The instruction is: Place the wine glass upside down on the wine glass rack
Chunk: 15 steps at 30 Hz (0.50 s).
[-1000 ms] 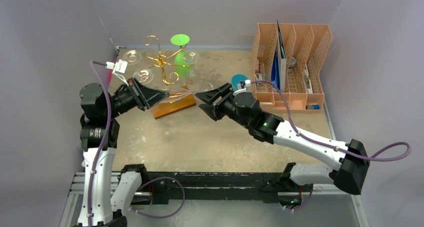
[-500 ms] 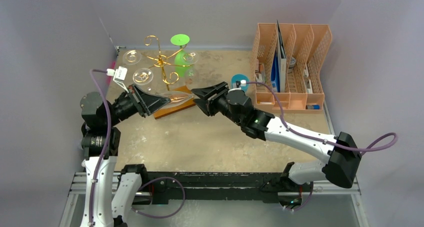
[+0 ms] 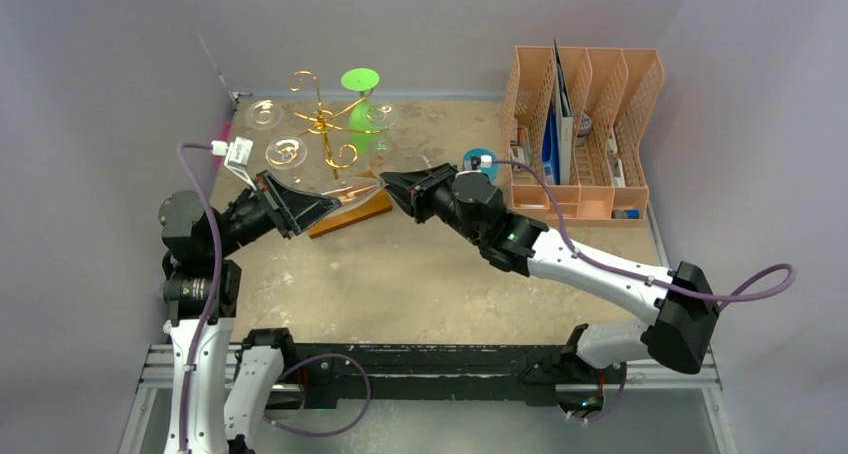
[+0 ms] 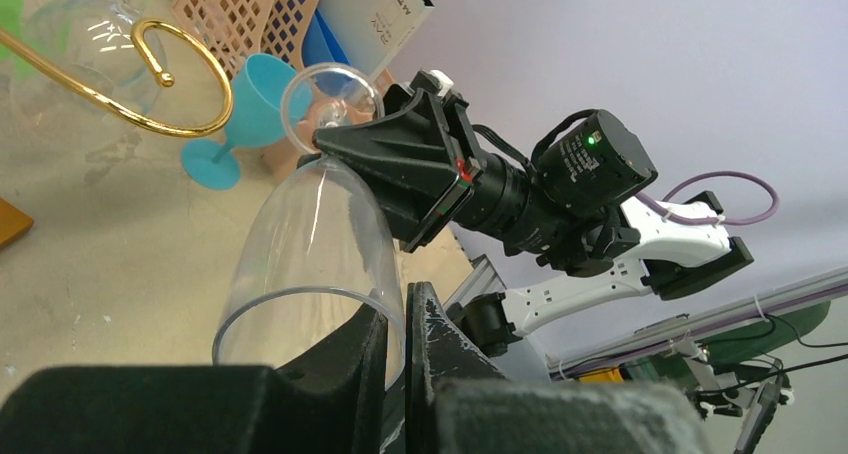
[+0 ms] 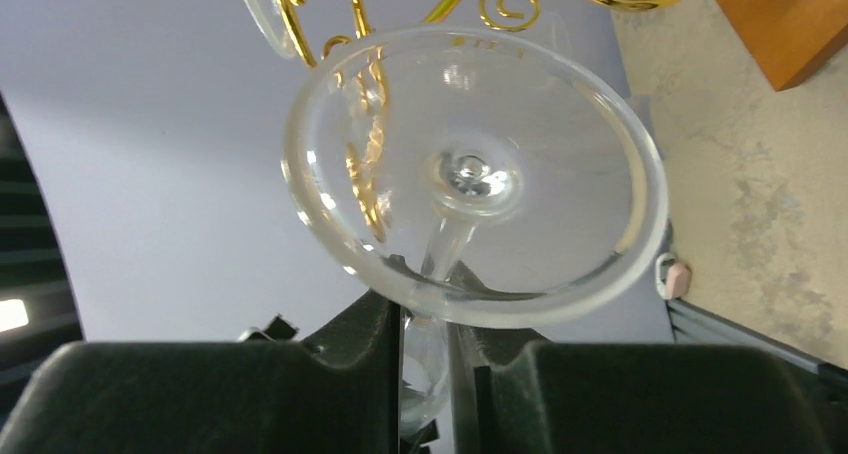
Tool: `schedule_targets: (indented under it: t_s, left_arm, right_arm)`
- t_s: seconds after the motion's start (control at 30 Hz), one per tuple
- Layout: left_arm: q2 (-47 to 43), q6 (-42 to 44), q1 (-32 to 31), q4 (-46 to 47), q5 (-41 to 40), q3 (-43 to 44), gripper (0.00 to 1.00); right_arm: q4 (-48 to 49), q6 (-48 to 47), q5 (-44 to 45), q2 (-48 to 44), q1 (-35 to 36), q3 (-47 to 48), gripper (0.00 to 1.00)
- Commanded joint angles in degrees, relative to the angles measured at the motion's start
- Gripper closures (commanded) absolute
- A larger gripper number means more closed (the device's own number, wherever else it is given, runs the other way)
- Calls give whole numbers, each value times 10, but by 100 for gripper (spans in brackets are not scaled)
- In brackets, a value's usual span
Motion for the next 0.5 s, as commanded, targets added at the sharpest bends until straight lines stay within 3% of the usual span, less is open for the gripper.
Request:
schedule_targets:
  t_s: [0.0,0.13,0.37,0.47]
  left_arm:
    - [-10,-7,-4,11,19,-5,100]
    - [-13,-7,-4,2,18,-6,99]
    - [-18,18,-5,-85,-27,25,64]
    - [-22,41,-4,-135,-41,40,56]
  right_arm:
    - [7,11,22,-3,1,21,84]
    - [8,4,28,2,1,35,99]
    - [-11,-33,54,-20,-3,24,100]
    - [-18,-66,63,-46,-13,1,100]
